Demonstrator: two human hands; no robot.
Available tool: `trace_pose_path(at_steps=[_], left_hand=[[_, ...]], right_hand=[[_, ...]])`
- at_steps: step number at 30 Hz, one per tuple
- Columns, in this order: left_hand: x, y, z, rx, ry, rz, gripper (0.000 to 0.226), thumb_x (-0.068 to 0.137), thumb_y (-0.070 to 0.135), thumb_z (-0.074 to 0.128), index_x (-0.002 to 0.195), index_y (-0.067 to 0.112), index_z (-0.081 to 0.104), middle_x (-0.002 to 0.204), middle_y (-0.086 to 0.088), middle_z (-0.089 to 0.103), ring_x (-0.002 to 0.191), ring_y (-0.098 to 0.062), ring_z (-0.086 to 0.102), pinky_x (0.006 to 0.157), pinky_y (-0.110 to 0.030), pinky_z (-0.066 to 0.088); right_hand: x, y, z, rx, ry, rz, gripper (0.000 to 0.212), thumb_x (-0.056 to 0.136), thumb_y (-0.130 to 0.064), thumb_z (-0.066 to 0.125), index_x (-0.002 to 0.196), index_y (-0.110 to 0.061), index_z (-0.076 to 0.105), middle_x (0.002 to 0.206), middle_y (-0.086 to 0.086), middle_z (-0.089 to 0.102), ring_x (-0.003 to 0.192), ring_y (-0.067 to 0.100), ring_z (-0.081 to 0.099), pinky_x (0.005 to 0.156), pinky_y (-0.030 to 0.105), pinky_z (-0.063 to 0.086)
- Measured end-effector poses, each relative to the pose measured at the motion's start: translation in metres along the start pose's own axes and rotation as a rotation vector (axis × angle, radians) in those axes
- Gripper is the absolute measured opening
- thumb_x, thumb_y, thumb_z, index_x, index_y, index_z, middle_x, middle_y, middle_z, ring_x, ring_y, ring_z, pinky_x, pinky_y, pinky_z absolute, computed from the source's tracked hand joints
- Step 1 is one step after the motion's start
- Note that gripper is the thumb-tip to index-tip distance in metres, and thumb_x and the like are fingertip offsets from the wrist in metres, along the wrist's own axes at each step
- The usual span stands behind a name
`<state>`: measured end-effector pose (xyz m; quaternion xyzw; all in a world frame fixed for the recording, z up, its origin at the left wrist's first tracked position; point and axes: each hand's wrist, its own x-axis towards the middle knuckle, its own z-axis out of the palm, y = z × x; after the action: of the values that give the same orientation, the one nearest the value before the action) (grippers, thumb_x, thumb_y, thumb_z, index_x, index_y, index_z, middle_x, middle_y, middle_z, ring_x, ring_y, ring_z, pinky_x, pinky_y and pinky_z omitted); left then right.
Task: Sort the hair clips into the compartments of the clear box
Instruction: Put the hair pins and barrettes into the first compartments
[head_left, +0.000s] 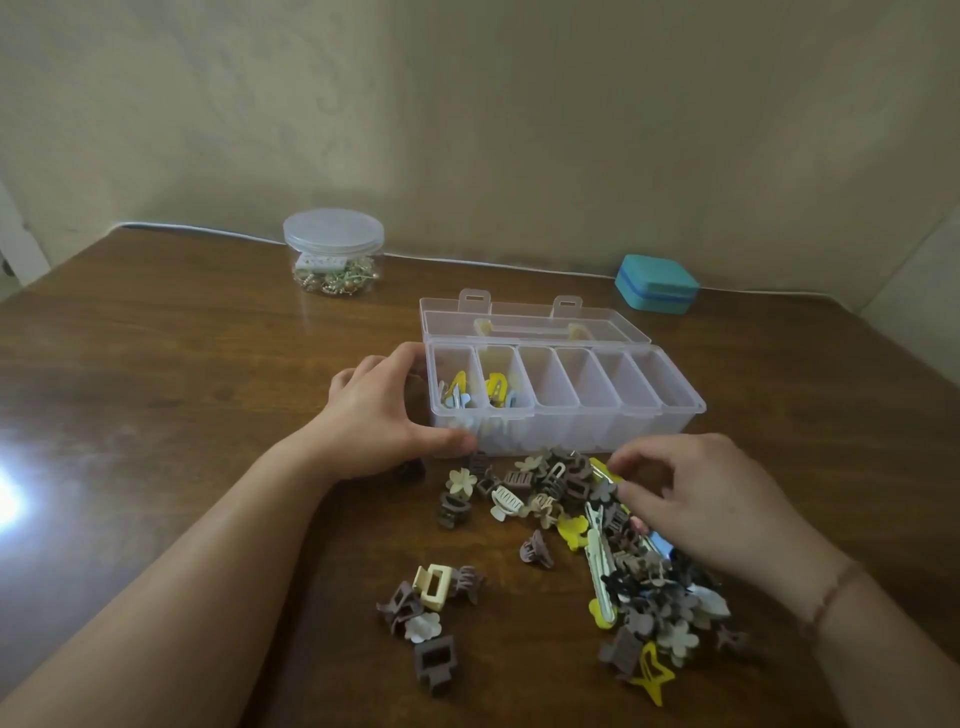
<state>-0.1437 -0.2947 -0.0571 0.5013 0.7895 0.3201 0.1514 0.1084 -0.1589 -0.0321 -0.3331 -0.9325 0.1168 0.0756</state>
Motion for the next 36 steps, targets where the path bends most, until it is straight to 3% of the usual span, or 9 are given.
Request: trace_pose_path(at_steps=[4, 9, 13, 21, 25, 28, 31, 34, 36], left_hand=[[-0.002, 0.004, -0.001, -0.004, 0.013, -0.020, 0.084, 0.067, 0.056, 0.078, 0.137, 0.035, 0.036, 0.097, 0.038, 0.025, 0.111, -0.001, 0.022, 0.111, -0.036, 0.015], [-0.003, 0.005, -0.002, -0.013, 0.003, -0.026, 0.085, 0.067, 0.055, 0.078, 0.138, 0.035, 0.035, 0.097, 0.037, 0.026, 0.112, -0.001, 0.021, 0.112, -0.037, 0.015], [-0.003, 0.005, -0.002, -0.014, 0.004, -0.026, 0.084, 0.067, 0.055, 0.078, 0.137, 0.036, 0.035, 0.097, 0.036, 0.026, 0.110, -0.001, 0.021, 0.111, -0.038, 0.016], [-0.002, 0.002, -0.001, -0.021, 0.002, -0.021, 0.086, 0.067, 0.057, 0.077, 0.138, 0.037, 0.034, 0.116, 0.021, 0.035, 0.112, -0.001, 0.022, 0.113, -0.038, 0.015], [-0.002, 0.002, -0.002, -0.023, -0.005, -0.024, 0.086, 0.067, 0.058, 0.077, 0.138, 0.037, 0.034, 0.116, 0.021, 0.035, 0.113, -0.001, 0.022, 0.113, -0.038, 0.014], [-0.002, 0.002, -0.003, -0.016, -0.002, -0.020, 0.086, 0.066, 0.059, 0.077, 0.138, 0.037, 0.034, 0.116, 0.021, 0.035, 0.114, -0.002, 0.024, 0.113, -0.038, 0.014], [-0.002, 0.004, -0.003, -0.023, 0.006, -0.019, 0.085, 0.067, 0.056, 0.079, 0.137, 0.038, 0.034, 0.109, 0.027, 0.033, 0.112, -0.001, 0.023, 0.108, -0.033, 0.015], [-0.002, 0.005, -0.003, -0.035, -0.002, -0.031, 0.085, 0.067, 0.053, 0.080, 0.137, 0.039, 0.034, 0.098, 0.038, 0.025, 0.104, 0.004, 0.018, 0.105, -0.031, 0.017], [-0.002, 0.005, -0.002, -0.040, -0.006, -0.037, 0.085, 0.067, 0.053, 0.080, 0.137, 0.040, 0.034, 0.098, 0.040, 0.025, 0.101, 0.007, 0.017, 0.107, -0.033, 0.018]], right_hand=[[0.005, -0.005, 0.002, -0.112, -0.004, 0.035, 0.009, 0.084, -0.040, 0.064, 0.092, -0.043, 0.062, 0.067, -0.017, 0.065, 0.048, 0.001, 0.052, 0.049, 0.021, 0.044], [0.013, -0.010, -0.002, -0.146, -0.081, 0.058, 0.016, 0.082, -0.039, 0.062, 0.097, -0.043, 0.061, 0.083, -0.021, 0.064, 0.076, 0.000, 0.059, 0.060, 0.023, 0.048], [0.012, -0.012, 0.000, -0.172, -0.044, 0.042, 0.008, 0.087, -0.042, 0.058, 0.089, -0.042, 0.065, 0.086, -0.019, 0.063, 0.076, 0.002, 0.059, 0.062, 0.026, 0.052], [0.005, -0.027, -0.019, 0.132, 0.393, -0.127, 0.008, 0.082, -0.028, 0.071, 0.090, -0.029, 0.073, 0.066, -0.023, 0.055, 0.056, 0.003, 0.053, 0.045, 0.011, 0.035], [0.043, -0.050, -0.017, 0.205, 0.508, -0.188, 0.006, 0.082, -0.028, 0.073, 0.087, -0.030, 0.071, 0.061, -0.022, 0.053, 0.053, 0.003, 0.049, 0.048, 0.019, 0.037], [0.066, -0.063, -0.006, 0.116, 0.443, -0.260, 0.007, 0.084, -0.037, 0.069, 0.083, -0.030, 0.069, 0.070, -0.018, 0.060, 0.060, -0.007, 0.043, 0.053, 0.017, 0.030], [0.063, -0.059, -0.006, 0.190, 0.377, -0.339, 0.019, 0.087, -0.042, 0.061, 0.083, -0.028, 0.072, 0.074, -0.015, 0.067, 0.060, 0.000, 0.054, 0.051, 0.023, 0.043], [0.051, -0.033, -0.027, 0.262, 0.499, -0.256, 0.010, 0.087, -0.033, 0.064, 0.081, -0.028, 0.071, 0.074, -0.012, 0.068, 0.065, 0.014, 0.062, 0.056, 0.032, 0.050], [0.042, -0.008, -0.046, 0.209, 0.347, -0.119, 0.010, 0.082, -0.029, 0.071, 0.073, -0.033, 0.069, 0.068, -0.013, 0.067, 0.066, 0.007, 0.062, 0.057, 0.029, 0.050]])
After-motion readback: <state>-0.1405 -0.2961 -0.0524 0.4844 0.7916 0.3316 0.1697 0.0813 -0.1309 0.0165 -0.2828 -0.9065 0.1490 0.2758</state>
